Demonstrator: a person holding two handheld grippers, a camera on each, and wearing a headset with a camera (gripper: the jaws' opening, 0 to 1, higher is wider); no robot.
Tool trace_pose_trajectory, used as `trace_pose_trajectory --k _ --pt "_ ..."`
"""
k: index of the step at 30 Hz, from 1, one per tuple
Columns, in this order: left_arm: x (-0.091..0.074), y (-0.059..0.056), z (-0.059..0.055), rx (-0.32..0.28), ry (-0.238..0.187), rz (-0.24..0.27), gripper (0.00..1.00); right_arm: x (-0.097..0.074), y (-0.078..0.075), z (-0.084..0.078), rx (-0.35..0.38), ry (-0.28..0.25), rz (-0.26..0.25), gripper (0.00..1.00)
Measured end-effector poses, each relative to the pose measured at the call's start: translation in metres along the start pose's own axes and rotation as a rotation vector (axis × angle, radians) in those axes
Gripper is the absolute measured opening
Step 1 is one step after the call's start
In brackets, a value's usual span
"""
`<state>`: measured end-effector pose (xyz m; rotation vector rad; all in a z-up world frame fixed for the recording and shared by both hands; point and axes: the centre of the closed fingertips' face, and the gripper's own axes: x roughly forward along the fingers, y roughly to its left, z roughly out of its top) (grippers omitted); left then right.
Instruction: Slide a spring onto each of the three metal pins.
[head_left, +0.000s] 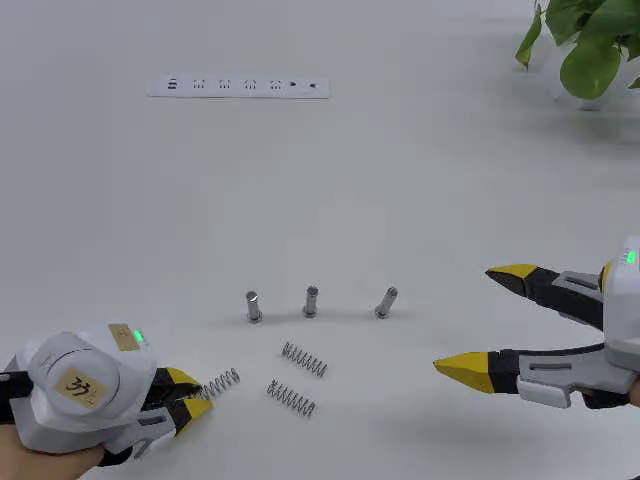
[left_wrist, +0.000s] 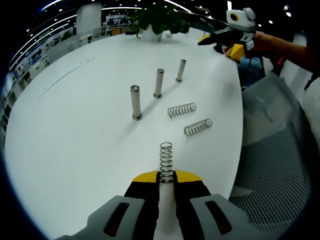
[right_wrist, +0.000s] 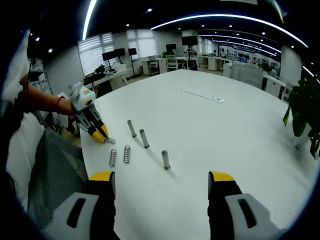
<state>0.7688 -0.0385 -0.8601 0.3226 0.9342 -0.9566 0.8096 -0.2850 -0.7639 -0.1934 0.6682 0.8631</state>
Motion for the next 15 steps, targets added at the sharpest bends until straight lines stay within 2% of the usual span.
trace_pose_trajectory --k 7,15 --pt "-0.0025 0.0026 0.0005 -0.032 -0.026 0.004 0.1 0.0008 -0.0005 -0.0023 0.011 0.003 0.001 0.76" --pt "-0.007 -0.0013 0.0062 -0.03 -0.043 -0.001 0.1 -0.0006 -0.0017 0.0029 -0.001 -0.007 -0.004 0.76"
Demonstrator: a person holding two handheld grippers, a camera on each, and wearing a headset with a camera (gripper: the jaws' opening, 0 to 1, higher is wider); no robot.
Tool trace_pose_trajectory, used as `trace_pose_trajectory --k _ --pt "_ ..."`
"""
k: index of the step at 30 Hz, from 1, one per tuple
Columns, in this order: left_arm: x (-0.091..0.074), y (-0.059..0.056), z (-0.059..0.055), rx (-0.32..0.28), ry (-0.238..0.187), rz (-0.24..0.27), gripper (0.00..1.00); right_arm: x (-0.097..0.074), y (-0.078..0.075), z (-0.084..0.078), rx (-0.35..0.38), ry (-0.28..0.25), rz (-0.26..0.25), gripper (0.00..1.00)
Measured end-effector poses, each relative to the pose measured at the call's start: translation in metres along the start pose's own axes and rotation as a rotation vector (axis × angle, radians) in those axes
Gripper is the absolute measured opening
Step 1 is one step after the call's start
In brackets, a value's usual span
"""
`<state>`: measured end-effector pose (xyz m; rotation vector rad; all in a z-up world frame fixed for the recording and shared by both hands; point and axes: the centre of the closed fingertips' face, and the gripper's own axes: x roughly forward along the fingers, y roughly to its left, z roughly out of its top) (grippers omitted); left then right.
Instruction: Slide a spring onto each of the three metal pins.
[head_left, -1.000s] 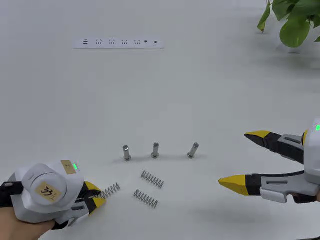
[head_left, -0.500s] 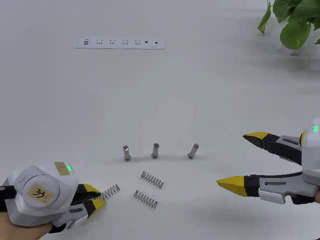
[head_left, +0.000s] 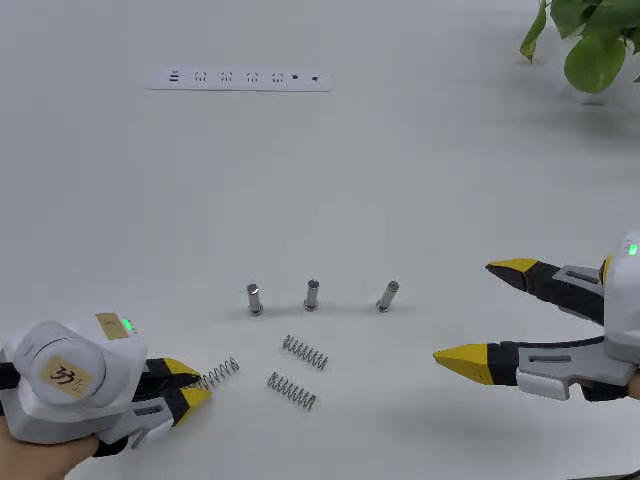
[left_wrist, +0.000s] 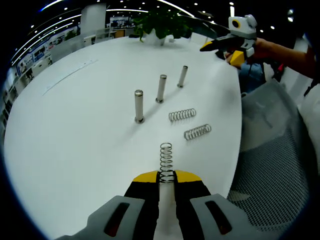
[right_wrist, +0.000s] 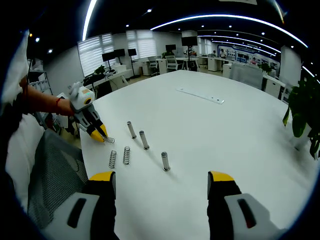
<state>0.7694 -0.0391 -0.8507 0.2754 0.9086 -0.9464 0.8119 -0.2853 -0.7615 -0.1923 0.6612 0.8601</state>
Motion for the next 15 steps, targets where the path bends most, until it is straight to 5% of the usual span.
trace_pose_trajectory --k 6,15 --pt "-0.009 0.0 0.007 -0.005 -0.027 0.006 0.1 -0.001 0.003 0.004 -0.003 -0.005 -0.001 0.76" --pt "-0.029 -0.005 0.033 -0.013 -0.126 -0.002 0.1 -0.001 0.014 0.025 -0.013 -0.04 0.022 0.75"
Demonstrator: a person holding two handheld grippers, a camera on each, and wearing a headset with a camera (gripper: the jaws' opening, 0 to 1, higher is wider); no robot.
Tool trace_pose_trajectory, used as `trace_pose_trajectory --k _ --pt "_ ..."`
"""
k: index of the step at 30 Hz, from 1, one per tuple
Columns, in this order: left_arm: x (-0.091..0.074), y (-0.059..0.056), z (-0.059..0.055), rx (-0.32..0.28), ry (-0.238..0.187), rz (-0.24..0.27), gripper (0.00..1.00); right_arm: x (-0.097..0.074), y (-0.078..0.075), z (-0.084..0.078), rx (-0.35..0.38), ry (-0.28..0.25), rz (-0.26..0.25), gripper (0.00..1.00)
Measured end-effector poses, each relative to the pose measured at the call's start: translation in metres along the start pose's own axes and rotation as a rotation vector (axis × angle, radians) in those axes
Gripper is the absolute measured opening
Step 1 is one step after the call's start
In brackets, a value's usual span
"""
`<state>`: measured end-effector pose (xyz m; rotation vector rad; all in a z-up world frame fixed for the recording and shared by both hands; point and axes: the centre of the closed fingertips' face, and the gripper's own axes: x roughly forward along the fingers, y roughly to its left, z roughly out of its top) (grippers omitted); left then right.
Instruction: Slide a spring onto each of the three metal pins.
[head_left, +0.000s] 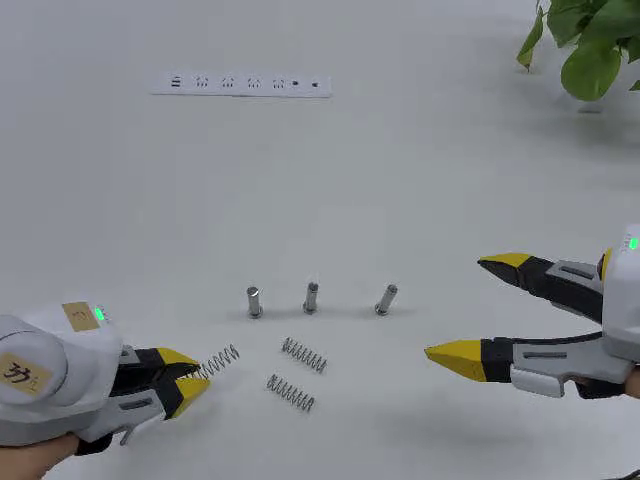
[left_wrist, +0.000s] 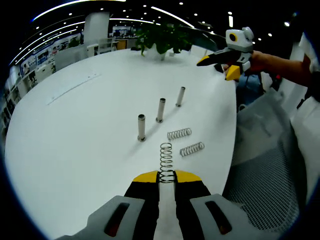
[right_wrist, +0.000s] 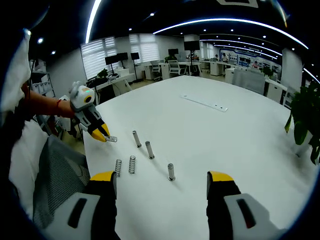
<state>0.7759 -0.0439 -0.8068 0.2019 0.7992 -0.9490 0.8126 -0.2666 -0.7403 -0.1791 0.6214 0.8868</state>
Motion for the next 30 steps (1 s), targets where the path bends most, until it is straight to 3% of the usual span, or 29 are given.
trace_pose_trajectory --k 9,13,20,24,30 --pt "-0.012 -0.006 0.036 -0.011 -0.114 -0.014 0.1 0.008 0.018 0.032 -0.012 -0.058 0.06 0.71" --pt "-0.018 -0.012 0.062 -0.029 -0.207 -0.039 0.1 0.015 0.033 0.046 0.015 -0.092 0.11 0.65" --pt "-0.028 -0.028 0.105 -0.054 -0.356 -0.091 0.1 0.031 0.064 0.078 0.145 -0.21 0.212 0.58" --pt "-0.031 -0.035 0.12 -0.061 -0.41 -0.113 0.1 0.038 0.076 0.096 0.226 -0.274 0.259 0.52" --pt "-0.034 -0.044 0.136 -0.064 -0.472 -0.147 0.1 0.042 0.081 0.113 0.309 -0.318 0.301 0.44"
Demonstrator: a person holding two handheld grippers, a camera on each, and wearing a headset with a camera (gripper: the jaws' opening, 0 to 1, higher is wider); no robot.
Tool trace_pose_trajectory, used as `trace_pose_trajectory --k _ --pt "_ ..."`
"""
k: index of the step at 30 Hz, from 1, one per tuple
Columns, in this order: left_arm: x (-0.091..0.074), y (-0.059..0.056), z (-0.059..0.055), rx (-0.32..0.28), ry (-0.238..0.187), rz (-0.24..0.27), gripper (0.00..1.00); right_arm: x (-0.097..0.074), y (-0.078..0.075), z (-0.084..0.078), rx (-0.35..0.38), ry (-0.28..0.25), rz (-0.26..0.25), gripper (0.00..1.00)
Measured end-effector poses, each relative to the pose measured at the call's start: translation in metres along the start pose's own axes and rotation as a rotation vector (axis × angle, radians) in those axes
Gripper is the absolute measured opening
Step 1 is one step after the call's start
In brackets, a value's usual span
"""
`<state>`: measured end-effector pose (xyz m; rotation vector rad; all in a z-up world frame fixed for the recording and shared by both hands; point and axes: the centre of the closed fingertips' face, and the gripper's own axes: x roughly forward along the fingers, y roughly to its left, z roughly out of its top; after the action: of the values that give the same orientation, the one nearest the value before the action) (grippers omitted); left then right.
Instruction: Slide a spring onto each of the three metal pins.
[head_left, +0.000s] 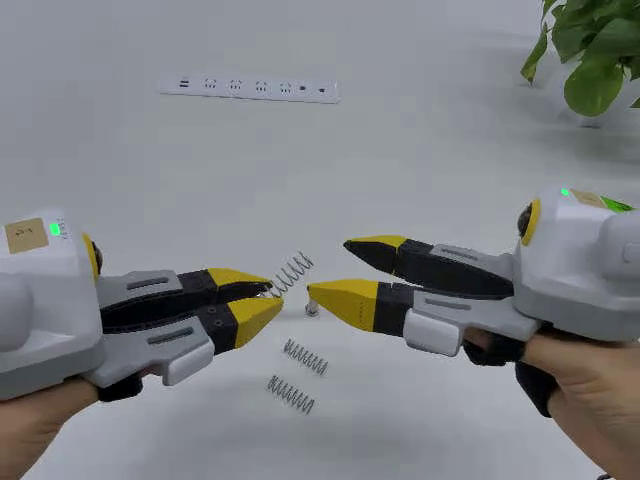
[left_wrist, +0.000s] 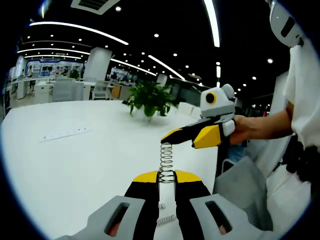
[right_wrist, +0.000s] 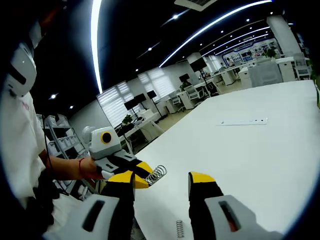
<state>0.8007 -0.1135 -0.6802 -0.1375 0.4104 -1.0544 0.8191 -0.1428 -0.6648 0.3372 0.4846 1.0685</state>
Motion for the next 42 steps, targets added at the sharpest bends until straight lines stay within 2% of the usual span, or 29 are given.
trace_pose_trajectory --k 5,9,14,19,23,29,31,32,33,35,42 --pt "0.001 -0.004 0.012 -0.024 -0.06 -0.018 0.1 0.003 0.007 0.009 0.07 -0.047 0.037 0.34" --pt "0.0 -0.007 0.018 -0.031 -0.09 -0.033 0.1 0.005 0.011 0.015 0.12 -0.085 0.055 0.31" --pt "0.001 -0.01 0.024 -0.031 -0.111 -0.049 0.1 0.006 0.016 0.019 0.15 -0.1 0.071 0.26" --pt "0.003 -0.012 0.025 -0.036 -0.117 -0.059 0.1 0.007 0.024 0.023 0.175 -0.114 0.102 0.17" --pt "0.003 -0.013 0.026 -0.036 -0.121 -0.065 0.1 0.007 0.025 0.024 0.18 -0.113 0.099 0.12" --pt "0.006 -0.015 0.02 -0.015 -0.087 -0.073 0.11 0.009 0.03 0.021 0.127 -0.079 0.1 0.12" --pt "0.007 -0.015 0.015 -0.015 -0.059 -0.079 0.11 0.009 0.029 0.019 0.112 -0.063 0.096 0.12" --pt "0.008 -0.014 0.011 0.011 -0.029 -0.074 0.13 0.008 0.028 0.019 0.094 -0.056 0.088 0.12" --pt "0.008 -0.013 0.009 0.024 -0.019 -0.066 0.15 0.008 0.027 0.019 0.084 -0.053 0.084 0.12" --pt "0.009 -0.015 0.007 0.029 -0.011 -0.067 0.19 0.007 0.025 0.018 0.07 -0.045 0.074 0.11" --pt "0.013 -0.022 0.0 0.084 0.034 -0.086 0.19 0.005 0.023 0.014 0.004 -0.002 0.051 0.11"
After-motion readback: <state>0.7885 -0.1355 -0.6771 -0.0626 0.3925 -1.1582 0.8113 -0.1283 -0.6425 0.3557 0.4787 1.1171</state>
